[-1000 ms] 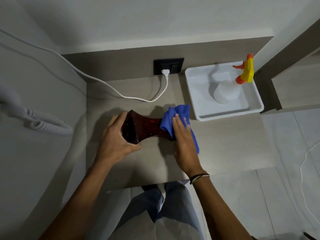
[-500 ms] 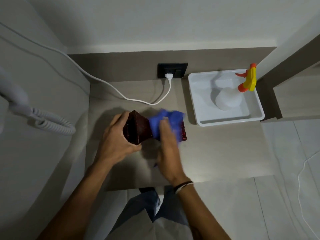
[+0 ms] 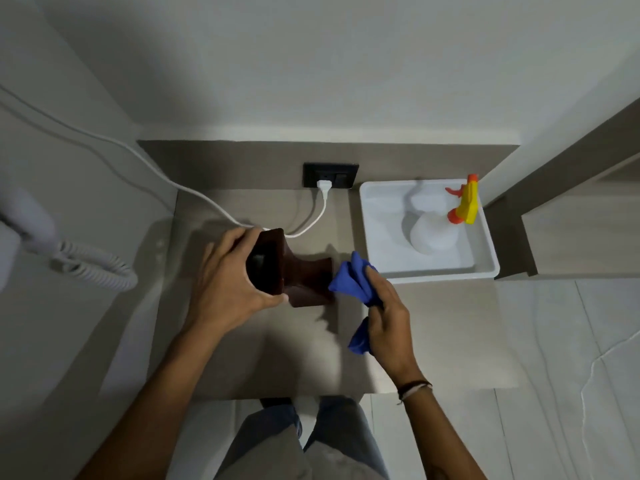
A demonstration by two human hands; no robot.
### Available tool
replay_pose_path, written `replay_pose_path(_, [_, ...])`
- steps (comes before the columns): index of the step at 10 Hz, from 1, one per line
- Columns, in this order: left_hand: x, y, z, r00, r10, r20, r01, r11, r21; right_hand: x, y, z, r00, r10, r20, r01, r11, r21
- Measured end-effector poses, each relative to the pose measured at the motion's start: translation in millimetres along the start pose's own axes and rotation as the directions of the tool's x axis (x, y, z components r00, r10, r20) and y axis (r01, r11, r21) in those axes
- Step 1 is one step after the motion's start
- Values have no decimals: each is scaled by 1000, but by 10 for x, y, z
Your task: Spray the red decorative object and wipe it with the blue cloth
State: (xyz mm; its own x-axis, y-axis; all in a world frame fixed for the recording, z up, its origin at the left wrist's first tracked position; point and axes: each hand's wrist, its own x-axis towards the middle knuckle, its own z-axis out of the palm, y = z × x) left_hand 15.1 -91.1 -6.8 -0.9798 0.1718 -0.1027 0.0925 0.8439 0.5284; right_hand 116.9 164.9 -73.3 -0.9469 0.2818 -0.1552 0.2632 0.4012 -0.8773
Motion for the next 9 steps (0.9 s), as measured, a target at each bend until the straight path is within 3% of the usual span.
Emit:
replay_pose_path(1, [82,245,14,1000,-10,-20,13,990,143,132,-109,-272,1000,15,-15,-15,999,35])
replay_pose_path(3, [180,585,151,1000,-25,-3,25,962,272,926,-157,-625,995,-96,-15,90,966,-242])
replay_pose_path(4, [190,651,218,998,-60,11,55,964,261,1445,-49,-634,979,-152,137,197,882,-428])
replay_pose_path(5, [180,690,240,995,-98,9,91,957,275,1695,199,-465,933,-51,357,269,758,-594])
replay_pose_path(6, [150,701,260,997,-82,4,78,966,247,1690,484,-326,845,68,530,429,505,-749])
replay_pose_path(8, [104,691,301,999,-47,12,43,973,226,1594,434,-362,871,41,490,398,526,-752])
replay_pose_path(9, [73,716,337,1000,4,-25,2,966,258,1435,232,-375,929,-67,364,321,632,-705])
